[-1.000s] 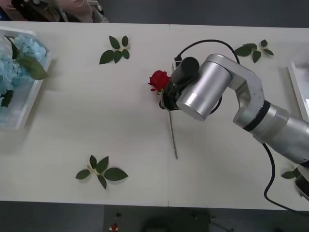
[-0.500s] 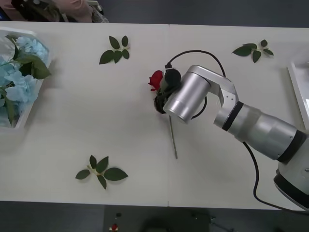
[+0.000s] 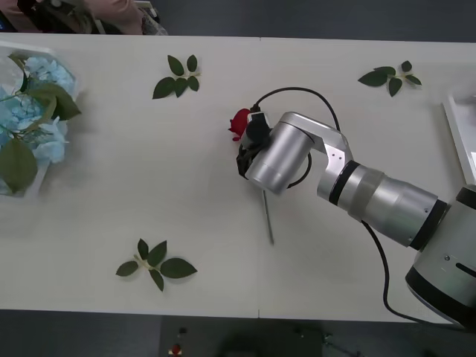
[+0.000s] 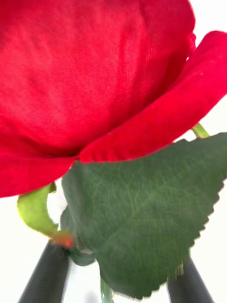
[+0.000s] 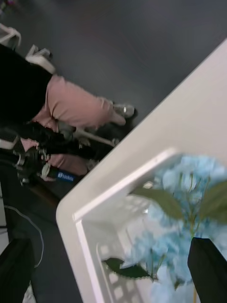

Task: Put the red flowers into the right box and the blue flowers into the left box

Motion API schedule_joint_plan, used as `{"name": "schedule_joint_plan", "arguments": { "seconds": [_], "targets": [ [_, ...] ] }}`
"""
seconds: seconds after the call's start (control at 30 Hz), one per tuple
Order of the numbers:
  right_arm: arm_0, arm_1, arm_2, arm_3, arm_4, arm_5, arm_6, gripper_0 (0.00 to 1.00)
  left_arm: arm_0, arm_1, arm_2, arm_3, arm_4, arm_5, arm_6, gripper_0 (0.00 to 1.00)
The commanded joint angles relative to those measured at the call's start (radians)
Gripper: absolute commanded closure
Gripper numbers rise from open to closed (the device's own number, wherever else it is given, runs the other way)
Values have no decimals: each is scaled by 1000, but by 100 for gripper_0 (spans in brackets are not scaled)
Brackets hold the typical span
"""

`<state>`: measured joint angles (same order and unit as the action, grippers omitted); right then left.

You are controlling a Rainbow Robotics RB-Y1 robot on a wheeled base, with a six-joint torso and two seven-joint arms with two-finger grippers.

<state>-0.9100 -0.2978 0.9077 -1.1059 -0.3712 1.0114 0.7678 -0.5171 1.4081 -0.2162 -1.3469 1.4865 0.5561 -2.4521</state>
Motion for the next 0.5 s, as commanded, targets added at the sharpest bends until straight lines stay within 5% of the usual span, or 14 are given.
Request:
{"name": "schedule_joint_plan", "arguments": {
  "seconds": [0.03, 0.3, 0.5],
  "targets": [
    [-29, 8, -15, -5, 8, -2, 59, 100, -15, -49, 52, -70, 61, 39, -11, 6],
    [-63, -55, -24, -28, -49, -11, 51, 100, -24, -238, 80, -199, 276, 150, -13, 6],
    [-99, -276, -87, -233, -224, 84, 68, 100, -26, -376, -17, -164, 238, 177, -24, 4]
  ]
}}
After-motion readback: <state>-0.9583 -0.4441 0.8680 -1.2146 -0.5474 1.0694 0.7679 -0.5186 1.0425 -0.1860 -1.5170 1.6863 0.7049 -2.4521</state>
